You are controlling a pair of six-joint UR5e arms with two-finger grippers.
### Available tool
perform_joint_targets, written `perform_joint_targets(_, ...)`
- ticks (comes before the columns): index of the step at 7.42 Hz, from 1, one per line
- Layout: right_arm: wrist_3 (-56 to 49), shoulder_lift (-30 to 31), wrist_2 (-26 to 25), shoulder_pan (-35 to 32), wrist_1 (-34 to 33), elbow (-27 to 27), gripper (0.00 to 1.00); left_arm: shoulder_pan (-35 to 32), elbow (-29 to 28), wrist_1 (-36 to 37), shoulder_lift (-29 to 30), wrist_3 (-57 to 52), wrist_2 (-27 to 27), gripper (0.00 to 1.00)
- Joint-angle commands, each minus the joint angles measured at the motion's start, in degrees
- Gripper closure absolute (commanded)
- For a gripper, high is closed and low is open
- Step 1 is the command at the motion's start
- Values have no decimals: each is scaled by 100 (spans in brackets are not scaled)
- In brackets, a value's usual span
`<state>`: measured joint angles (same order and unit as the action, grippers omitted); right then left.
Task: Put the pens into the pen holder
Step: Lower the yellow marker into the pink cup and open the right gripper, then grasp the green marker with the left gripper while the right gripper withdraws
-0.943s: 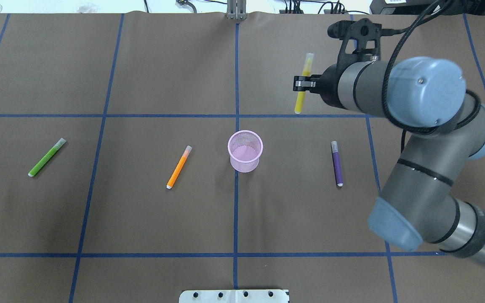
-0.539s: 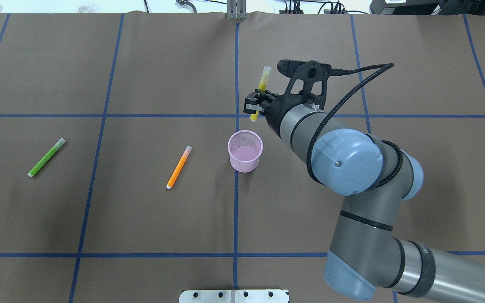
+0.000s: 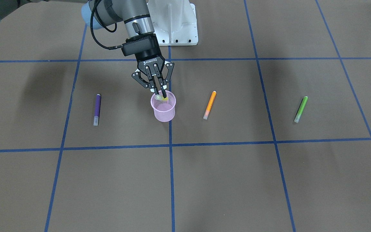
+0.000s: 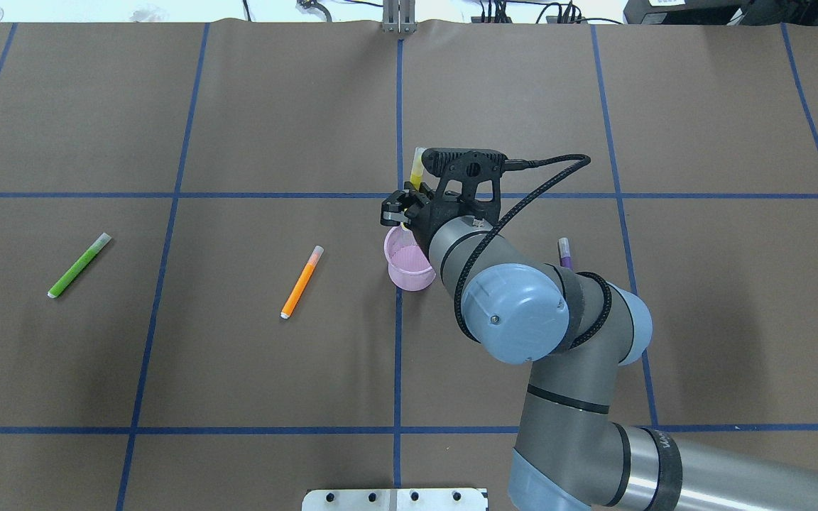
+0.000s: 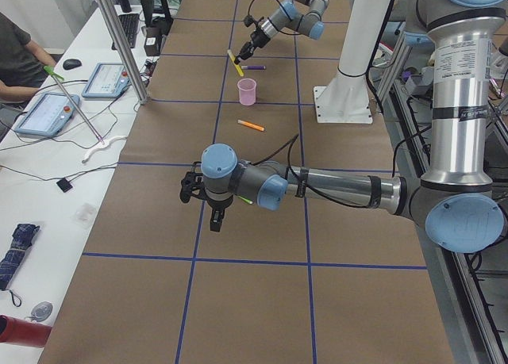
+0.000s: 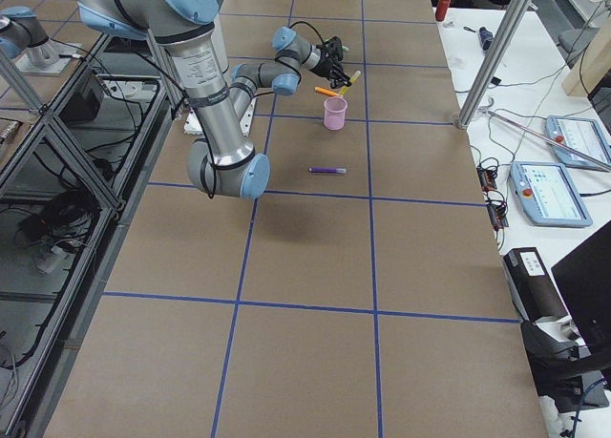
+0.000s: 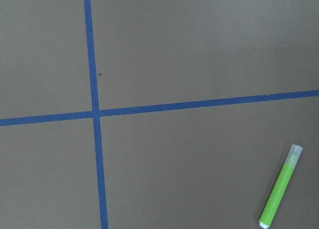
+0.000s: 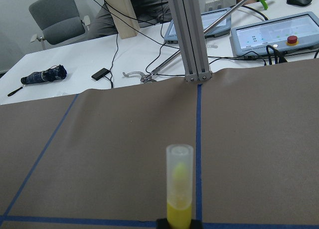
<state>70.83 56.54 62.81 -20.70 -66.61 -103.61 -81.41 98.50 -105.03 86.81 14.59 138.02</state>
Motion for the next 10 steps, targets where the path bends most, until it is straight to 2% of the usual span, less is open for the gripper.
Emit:
perform_joint_targets(1,10,15,-5,22,7,87,50,20,-6,9,38,0,6,1)
perform_joint_targets(2,1,50,-5,22,-1,87,18,20,-58,9,55,-9,23,1)
perform_joint_targets(4,10,137,3,48,-1,-9,8,404,-68,-393,73,252,6,1)
perform_joint_targets(5,1,260,64,40,-62,-314,9,859,-94,-570,439,1064,-133,1)
perform_joint_targets(6,1,522,361,-30,-72,-613,11,1273,-24,-589,599,1333,-709,6)
perform_joint_targets(7,1,829,999,-353,-72,-669,14,1834,-32,-580,792,1310,-1272,7)
perform_joint_targets(8,-7,1093,1997,-895,-72,-678,14,2336,-41,-537,959,1231,-1643,12)
perform_joint_targets(9,-86,1331,3191,-1588,-80,-669,14,2654,-76,-432,978,630,-1655,13)
perform_joint_targets(10,-148,1707,4334,-2317,-72,-634,4,2657,-24,-91,987,311,-1647,13)
